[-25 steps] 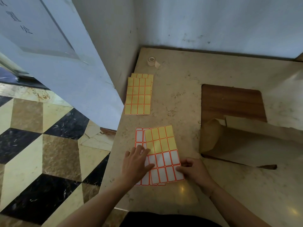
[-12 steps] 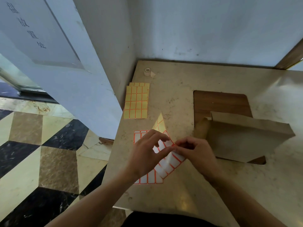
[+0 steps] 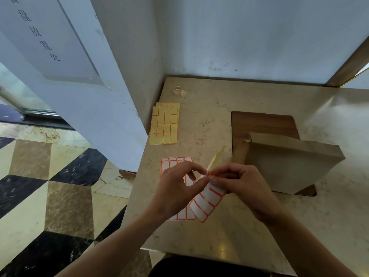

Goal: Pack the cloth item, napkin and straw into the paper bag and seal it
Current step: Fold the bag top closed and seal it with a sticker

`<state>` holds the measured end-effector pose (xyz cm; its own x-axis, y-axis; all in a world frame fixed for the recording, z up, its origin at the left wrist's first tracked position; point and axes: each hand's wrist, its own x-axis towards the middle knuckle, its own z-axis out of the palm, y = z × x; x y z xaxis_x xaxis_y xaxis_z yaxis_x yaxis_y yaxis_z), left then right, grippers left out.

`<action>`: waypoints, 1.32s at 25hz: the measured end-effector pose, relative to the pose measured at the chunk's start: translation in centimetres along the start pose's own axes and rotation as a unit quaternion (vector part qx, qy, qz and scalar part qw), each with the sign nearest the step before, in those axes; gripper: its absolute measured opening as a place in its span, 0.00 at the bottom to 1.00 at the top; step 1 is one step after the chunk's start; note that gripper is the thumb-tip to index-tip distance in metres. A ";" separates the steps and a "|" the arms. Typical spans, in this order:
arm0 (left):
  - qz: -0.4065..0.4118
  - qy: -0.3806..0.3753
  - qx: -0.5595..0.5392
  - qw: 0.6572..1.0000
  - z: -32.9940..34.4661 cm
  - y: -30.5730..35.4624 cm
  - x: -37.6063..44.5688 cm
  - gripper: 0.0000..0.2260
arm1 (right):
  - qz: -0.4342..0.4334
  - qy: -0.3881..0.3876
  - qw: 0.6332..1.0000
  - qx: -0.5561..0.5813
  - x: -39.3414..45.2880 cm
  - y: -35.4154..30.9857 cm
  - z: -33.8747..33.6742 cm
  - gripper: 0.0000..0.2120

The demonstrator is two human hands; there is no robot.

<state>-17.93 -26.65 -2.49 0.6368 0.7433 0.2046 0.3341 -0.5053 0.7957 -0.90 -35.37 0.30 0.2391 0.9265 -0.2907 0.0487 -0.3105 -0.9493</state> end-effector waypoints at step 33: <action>-0.097 -0.030 -0.085 0.991 -1.6 1.6 0.4 0.05 | -0.015 -0.039 0.999 -0.033 -0.2 -0.8 0.2 0.06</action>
<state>-18.27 -26.45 -0.22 0.6136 0.7896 0.0080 0.3362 -0.2704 0.9021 -1.22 -35.22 1.05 0.1600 0.9483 -0.2740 0.1186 -0.2940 -0.9484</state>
